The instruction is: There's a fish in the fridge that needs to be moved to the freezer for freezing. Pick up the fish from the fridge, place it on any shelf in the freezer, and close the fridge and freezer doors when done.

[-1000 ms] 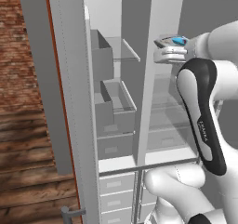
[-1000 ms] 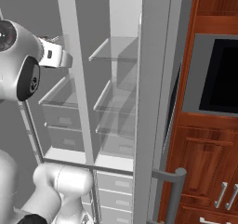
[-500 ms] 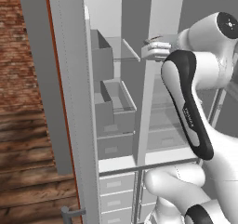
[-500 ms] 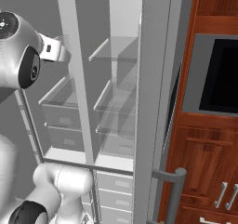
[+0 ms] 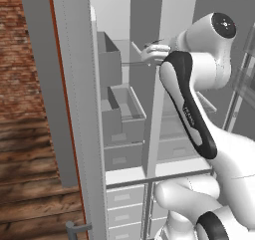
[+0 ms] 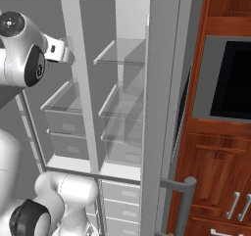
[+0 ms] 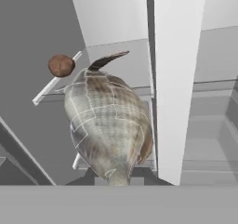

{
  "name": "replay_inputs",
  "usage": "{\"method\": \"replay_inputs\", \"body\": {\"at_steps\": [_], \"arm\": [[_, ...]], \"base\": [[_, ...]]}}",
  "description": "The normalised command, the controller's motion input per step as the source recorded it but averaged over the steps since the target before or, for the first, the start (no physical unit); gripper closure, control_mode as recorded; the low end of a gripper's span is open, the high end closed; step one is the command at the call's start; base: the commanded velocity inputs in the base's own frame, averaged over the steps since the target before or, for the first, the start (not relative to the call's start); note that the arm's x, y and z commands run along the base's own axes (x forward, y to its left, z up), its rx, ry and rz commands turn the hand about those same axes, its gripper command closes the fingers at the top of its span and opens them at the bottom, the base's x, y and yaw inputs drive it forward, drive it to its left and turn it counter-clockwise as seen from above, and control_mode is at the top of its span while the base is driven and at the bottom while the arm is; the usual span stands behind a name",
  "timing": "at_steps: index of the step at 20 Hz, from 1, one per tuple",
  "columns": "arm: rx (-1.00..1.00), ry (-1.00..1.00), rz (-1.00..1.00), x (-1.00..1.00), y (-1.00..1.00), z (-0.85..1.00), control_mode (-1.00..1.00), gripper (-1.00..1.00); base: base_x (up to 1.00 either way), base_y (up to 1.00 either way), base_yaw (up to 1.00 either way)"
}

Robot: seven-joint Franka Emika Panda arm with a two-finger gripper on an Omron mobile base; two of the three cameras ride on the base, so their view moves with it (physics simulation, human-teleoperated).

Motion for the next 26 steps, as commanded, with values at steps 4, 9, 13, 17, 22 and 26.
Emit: {"method": "replay_inputs", "body": {"at_steps": [4, 9, 13, 17, 22, 26], "arm": [[0.0, 0.0, 0.0, 0.31, 0.13, -0.11, -1.0, 1.0], [0.0, 0.0, 0.0, 0.37, 0.26, -0.18, -1.0, 1.0], [0.0, 0.0, 0.01, 0.38, 0.04, -0.04, -1.0, 1.0], [0.0, 0.0, 0.0, 0.38, 0.1, -0.05, -1.0, 1.0], [-0.01, 0.0, 0.0, 0.38, 0.07, -0.01, -1.0, 1.0], [-0.02, 0.0, 0.0, 0.26, 0.19, 0.0, -1.0, 1.0]], "base": [[0.0, 0.0, 0.0], [0.0, 0.0, 0.0], [0.0, 0.0, 0.0], [0.0, 0.0, 0.0], [0.0, 0.0, 0.0], [0.0, 0.0, 0.0]]}}
